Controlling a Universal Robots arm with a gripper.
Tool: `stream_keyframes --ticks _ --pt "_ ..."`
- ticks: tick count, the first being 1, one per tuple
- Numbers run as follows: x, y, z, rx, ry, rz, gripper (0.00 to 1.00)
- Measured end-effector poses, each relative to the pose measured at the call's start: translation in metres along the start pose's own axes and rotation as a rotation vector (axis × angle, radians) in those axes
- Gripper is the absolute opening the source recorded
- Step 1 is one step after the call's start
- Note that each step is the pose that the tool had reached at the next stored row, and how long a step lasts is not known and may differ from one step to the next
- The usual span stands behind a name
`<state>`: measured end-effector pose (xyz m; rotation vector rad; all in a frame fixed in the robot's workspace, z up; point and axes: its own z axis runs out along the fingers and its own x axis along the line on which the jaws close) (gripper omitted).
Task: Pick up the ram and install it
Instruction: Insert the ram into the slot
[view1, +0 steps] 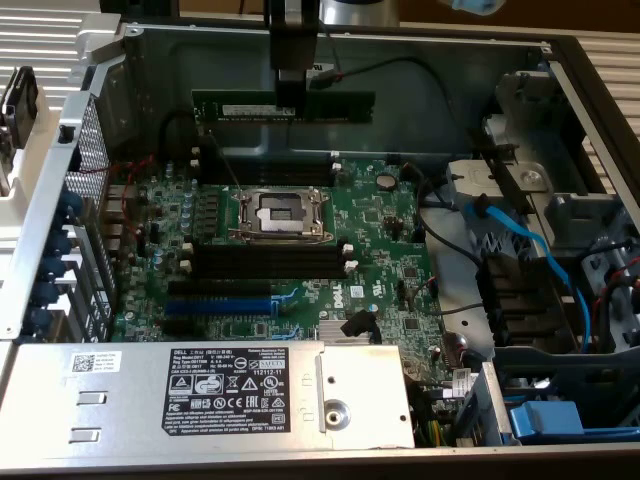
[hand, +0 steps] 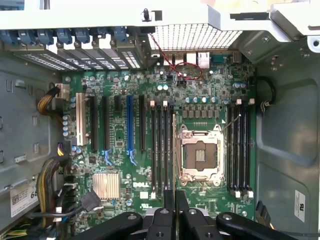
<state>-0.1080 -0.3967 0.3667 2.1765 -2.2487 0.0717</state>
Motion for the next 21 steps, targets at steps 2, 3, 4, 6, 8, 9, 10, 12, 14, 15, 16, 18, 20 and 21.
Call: stream_keyframes --ticks 2,3,4,6,8,9,10,12,14,15,16,18,20,21 --pt "-0.001 0.0 0.0006 -0.0091 0.0003 0.008 0.13" --pt "-0.001 0.0 0.0007 -0.0161 0.0007 0.011 0.13" --pt "-0.001 0.0 0.0008 -0.0237 0.0009 0.011 0.13" --pt "-0.001 -0.0001 0.0006 -0.0258 0.0012 0.011 0.13" --pt "-0.002 -0.0002 0.0008 -0.026 0.0012 0.012 0.13" --pt "-0.003 -0.0002 0.0011 -0.026 0.0014 0.012 0.13" --pt "-0.005 -0.0002 0.0015 -0.0258 0.0023 0.012 0.13" --pt "-0.008 0.0 0.0026 -0.0258 0.0068 0.012 0.13" --pt "-0.008 0.0001 0.0047 -0.0256 0.0075 0.012 0.13" --pt "-0.008 0.0001 0.0061 -0.0256 0.0077 0.012 0.13" --pt "-0.008 0.0001 0.0077 -0.0257 0.0078 0.012 0.13" --pt "-0.008 0.0002 0.0113 -0.0256 0.0077 0.012 0.13" --pt "-0.008 0.0003 0.0149 -0.0256 0.0077 0.012 0.13" --pt "-0.008 0.0004 0.0164 -0.0256 0.0077 0.012 0.13"
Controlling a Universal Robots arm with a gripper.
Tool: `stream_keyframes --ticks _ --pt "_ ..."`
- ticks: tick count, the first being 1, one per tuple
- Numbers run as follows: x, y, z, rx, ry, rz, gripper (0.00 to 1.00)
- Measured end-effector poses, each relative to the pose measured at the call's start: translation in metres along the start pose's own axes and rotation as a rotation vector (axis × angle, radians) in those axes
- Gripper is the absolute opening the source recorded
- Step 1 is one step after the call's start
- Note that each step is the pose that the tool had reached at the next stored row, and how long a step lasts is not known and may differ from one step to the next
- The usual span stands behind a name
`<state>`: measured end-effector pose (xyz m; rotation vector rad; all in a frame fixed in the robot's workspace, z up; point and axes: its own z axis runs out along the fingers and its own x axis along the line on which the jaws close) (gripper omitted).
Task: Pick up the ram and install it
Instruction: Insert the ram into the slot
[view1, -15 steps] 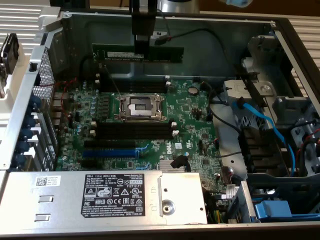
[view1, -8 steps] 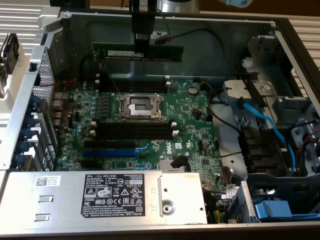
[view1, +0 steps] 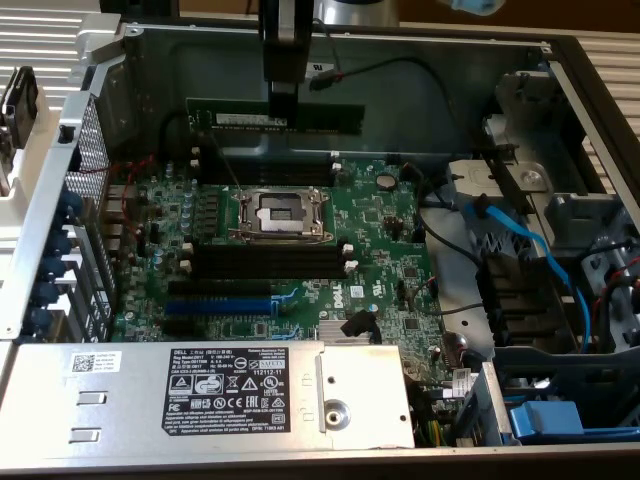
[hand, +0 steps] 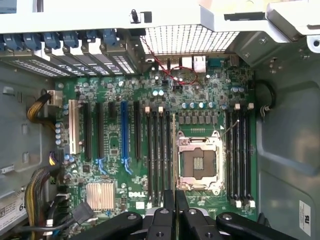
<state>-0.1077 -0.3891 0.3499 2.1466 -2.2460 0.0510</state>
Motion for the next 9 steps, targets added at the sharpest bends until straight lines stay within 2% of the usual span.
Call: stream_keyframes --ticks 5,7,9 --pt "0.0024 -0.0001 0.006 0.0001 0.0009 0.0 0.13" --pt "0.0023 -0.0002 0.0082 0.0002 0.004 0.0 0.13" --pt "0.0021 -0.0001 0.0101 0.0 0.0109 0.0 0.13"
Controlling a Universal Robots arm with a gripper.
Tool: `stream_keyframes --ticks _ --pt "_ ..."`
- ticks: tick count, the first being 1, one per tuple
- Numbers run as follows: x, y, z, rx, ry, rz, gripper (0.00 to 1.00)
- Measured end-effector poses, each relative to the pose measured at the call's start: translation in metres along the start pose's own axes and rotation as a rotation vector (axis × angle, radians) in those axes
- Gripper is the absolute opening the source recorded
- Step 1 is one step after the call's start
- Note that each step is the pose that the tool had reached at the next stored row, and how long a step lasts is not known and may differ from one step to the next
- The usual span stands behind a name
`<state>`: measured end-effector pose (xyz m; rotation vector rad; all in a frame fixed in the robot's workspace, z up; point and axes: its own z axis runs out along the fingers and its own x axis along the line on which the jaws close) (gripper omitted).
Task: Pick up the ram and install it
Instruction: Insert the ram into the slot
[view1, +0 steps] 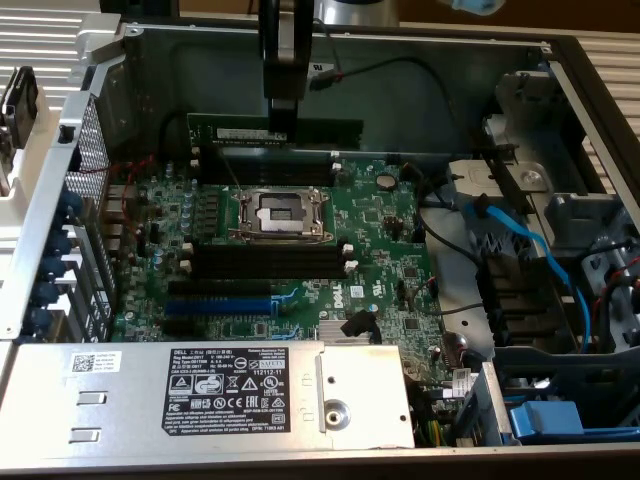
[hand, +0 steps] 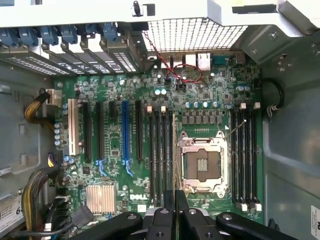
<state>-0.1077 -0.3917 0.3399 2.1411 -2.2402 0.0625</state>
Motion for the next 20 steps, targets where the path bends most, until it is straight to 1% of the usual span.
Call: stream_keyframes --ticks 2,3,5,6,8,9,10,11,15,18,20 --pt "0.0 0.0 0.0017 0.0002 0.0104 0.0 0.13" --pt "-0.001 0.0 0.0031 0.0004 0.0186 0.0 0.13" --pt "-0.001 -0.0001 0.0049 0.0004 0.0186 0.0 0.13" --pt "-0.001 -0.0001 0.006 0.0003 0.0171 0.0 0.13" --pt "-0.001 -0.0001 0.0088 0.0 0.0101 0.0 0.13" --pt "0.0 -0.0002 0.011 -0.0007 -0.0006 0.0 0.13" --pt "0.001 -0.0003 0.012 -0.0009 -0.0083 0.0 0.13" --pt "0.002 -0.0003 0.0126 -0.0012 -0.0123 0.0 0.13" --pt "0.004 -0.0013 0.0132 -0.0019 -0.0127 0.0 0.13" --pt "0.009 -0.0027 0.0138 -0.0019 -0.0126 0.0 0.13" --pt "0.01 -0.0048 0.0144 -0.0018 -0.0127 0.0 0.13"
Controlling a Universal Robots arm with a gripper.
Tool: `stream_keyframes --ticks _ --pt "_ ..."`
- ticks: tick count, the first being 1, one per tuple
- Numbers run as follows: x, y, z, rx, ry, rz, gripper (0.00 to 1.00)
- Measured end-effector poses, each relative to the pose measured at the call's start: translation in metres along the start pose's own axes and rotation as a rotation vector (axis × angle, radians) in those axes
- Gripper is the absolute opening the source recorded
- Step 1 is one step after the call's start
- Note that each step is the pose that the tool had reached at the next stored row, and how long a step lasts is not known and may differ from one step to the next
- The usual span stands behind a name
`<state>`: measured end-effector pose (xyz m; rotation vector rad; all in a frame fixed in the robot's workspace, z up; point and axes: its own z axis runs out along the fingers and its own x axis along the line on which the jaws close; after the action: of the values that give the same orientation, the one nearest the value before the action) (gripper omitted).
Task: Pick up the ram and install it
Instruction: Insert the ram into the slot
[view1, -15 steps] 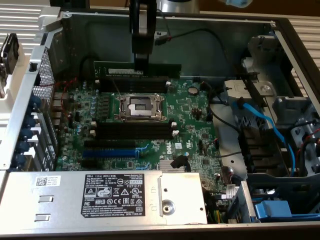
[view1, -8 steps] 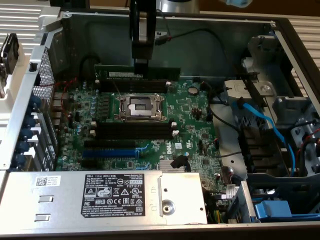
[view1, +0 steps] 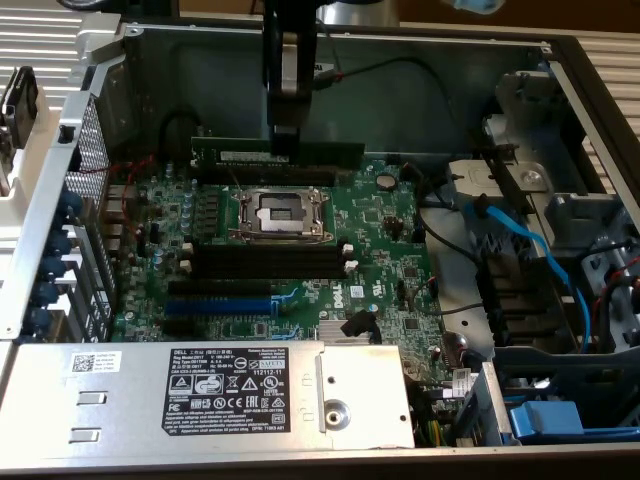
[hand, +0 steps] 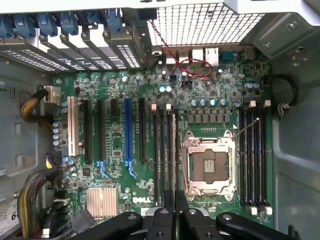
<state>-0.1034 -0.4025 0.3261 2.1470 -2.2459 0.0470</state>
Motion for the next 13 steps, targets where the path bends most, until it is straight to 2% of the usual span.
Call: stream_keyframes --ticks 3,6,9,11,13 --pt "0.0 -0.0016 0.0021 -0.0001 0.0002 0.0 0.13" --pt "0.003 -0.0018 0.0082 -0.0002 -0.001 0.0 0.13" --pt "0.01 -0.0022 0.0132 -0.0004 -0.0067 0.0 0.13" --pt "0.011 -0.0022 0.0164 -0.0024 -0.0085 0.0 0.13" --pt "0.011 -0.0022 0.0211 -0.007 -0.0083 0.0 0.13"
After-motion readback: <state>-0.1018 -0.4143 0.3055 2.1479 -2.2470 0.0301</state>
